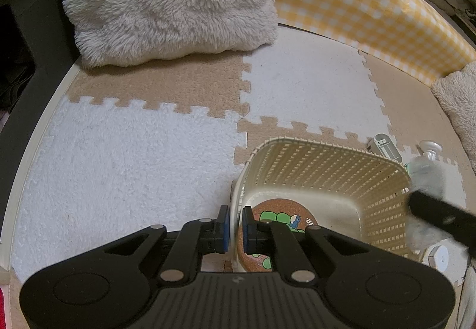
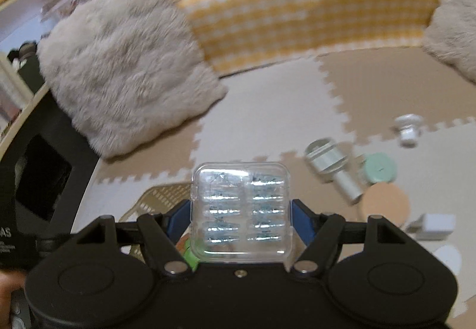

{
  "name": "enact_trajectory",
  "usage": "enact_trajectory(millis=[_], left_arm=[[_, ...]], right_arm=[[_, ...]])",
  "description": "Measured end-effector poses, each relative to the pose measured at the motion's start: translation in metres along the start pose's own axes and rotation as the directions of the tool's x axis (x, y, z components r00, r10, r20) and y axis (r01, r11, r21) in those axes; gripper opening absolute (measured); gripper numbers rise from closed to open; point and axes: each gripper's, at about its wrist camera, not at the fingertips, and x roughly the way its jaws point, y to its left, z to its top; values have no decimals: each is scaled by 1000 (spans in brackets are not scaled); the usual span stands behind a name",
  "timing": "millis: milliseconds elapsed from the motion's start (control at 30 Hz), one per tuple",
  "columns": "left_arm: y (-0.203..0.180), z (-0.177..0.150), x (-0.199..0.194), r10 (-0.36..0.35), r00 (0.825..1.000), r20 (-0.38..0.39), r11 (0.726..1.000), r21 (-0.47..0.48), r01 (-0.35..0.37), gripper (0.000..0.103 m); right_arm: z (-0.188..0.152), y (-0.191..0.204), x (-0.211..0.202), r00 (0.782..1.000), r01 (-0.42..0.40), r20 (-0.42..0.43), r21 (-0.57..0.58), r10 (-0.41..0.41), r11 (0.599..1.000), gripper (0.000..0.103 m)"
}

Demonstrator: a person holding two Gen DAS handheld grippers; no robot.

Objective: Organize rigid objects
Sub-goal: 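Lift the clear box with the right gripper and drop it into the basket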

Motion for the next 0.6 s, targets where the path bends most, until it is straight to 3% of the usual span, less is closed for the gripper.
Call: enact_trajectory(millis=[133,433,600], left_arm=[[1,0,0,-6,1000,-1,1000,-4,6,7],[4,1,0,-22,1000,-6,1000,-15,21,8],[5,2,0,-26,1000,-9,999,-19,26,8]], right_arm=[[-5,13,23,998,-17,-67,17,19,1000,73],[-25,38,49,992,11,-124,-137,-29,990,73],[-33,48,60,986,1,-162,-154,-26,988,73]])
